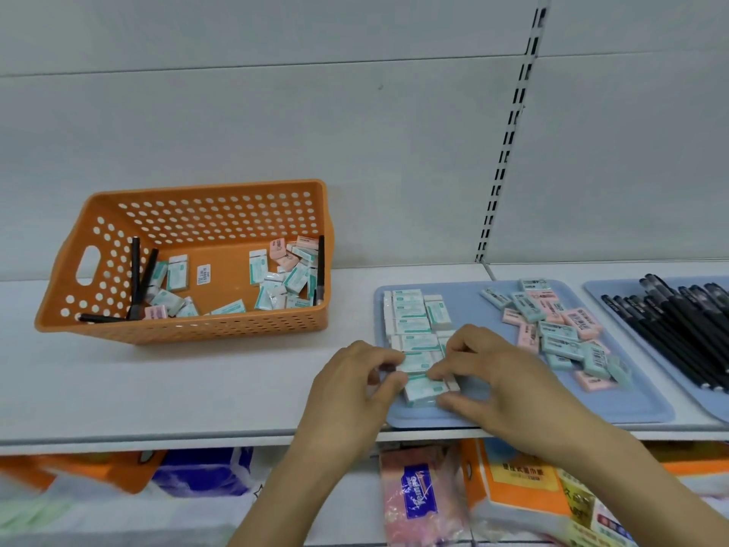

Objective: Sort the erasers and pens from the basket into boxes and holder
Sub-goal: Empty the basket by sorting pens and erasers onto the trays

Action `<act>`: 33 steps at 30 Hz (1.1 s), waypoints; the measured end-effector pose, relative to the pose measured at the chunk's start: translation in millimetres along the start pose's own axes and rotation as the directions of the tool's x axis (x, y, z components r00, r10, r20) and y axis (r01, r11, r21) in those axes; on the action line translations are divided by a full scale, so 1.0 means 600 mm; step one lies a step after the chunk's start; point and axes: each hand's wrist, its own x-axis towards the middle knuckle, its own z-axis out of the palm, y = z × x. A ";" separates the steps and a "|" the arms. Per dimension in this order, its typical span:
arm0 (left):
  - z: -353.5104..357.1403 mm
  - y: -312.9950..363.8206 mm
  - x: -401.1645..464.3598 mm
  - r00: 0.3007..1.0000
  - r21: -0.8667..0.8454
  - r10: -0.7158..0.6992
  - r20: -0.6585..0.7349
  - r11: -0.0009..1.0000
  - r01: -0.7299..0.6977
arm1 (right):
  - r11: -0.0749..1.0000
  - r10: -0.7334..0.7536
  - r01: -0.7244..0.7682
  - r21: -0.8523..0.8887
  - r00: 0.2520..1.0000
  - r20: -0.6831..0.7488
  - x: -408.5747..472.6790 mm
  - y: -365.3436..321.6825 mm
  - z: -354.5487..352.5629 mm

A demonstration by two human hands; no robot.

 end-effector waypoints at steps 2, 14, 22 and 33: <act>-0.008 0.005 -0.004 1.000 0.006 0.019 -0.003 1.000 -0.019 | 1.000 -0.013 0.013 -0.004 1.000 -0.010 0.002 -0.005 -0.001; -0.289 -0.083 0.016 0.828 0.064 0.050 -0.559 0.998 -0.018 | 0.899 -0.236 0.339 0.278 0.909 -0.343 0.181 -0.176 -0.020; -0.407 -0.273 0.078 0.872 0.372 -0.078 -0.483 0.883 0.286 | 0.971 -0.182 0.125 0.206 0.941 0.286 0.369 -0.312 0.053; -0.390 -0.289 0.075 0.867 -0.211 -0.218 -0.449 0.968 0.134 | 0.982 -0.032 -0.075 0.171 0.836 0.548 0.452 -0.414 0.133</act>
